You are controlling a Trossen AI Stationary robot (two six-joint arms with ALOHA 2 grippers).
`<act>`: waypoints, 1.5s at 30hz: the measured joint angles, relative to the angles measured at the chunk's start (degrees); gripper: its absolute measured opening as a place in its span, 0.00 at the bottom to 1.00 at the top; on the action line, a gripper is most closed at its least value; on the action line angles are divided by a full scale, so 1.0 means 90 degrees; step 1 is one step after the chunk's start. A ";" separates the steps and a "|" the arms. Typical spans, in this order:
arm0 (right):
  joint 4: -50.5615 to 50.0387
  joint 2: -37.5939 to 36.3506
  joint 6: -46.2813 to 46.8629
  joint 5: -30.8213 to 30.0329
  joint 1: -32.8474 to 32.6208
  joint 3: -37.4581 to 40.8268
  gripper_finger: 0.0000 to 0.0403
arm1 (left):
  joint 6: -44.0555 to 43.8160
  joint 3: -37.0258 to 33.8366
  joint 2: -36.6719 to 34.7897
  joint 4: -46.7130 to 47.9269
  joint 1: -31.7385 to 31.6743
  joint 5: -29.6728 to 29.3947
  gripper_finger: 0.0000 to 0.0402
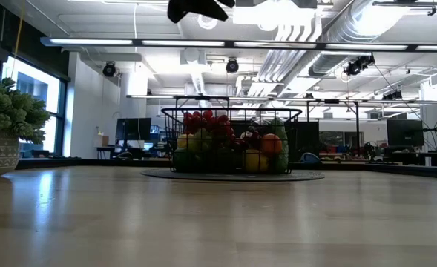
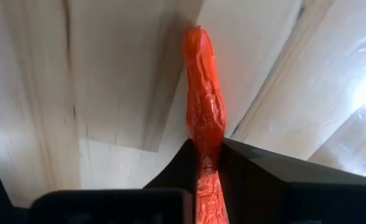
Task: Build produce basket
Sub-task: Put the carrot into the wire basket
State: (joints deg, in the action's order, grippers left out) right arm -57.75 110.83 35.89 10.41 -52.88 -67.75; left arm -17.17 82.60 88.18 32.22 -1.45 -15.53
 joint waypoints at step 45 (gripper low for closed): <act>0.2227 -0.0780 0.2126 -0.2215 0.3496 -0.1019 0.02 | -0.0358 -0.4168 -0.4576 -0.1022 0.0186 0.0558 0.36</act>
State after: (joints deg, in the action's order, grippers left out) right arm -37.70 103.81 55.02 -9.52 -21.42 -76.92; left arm -20.39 45.09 46.99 23.02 0.22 -10.51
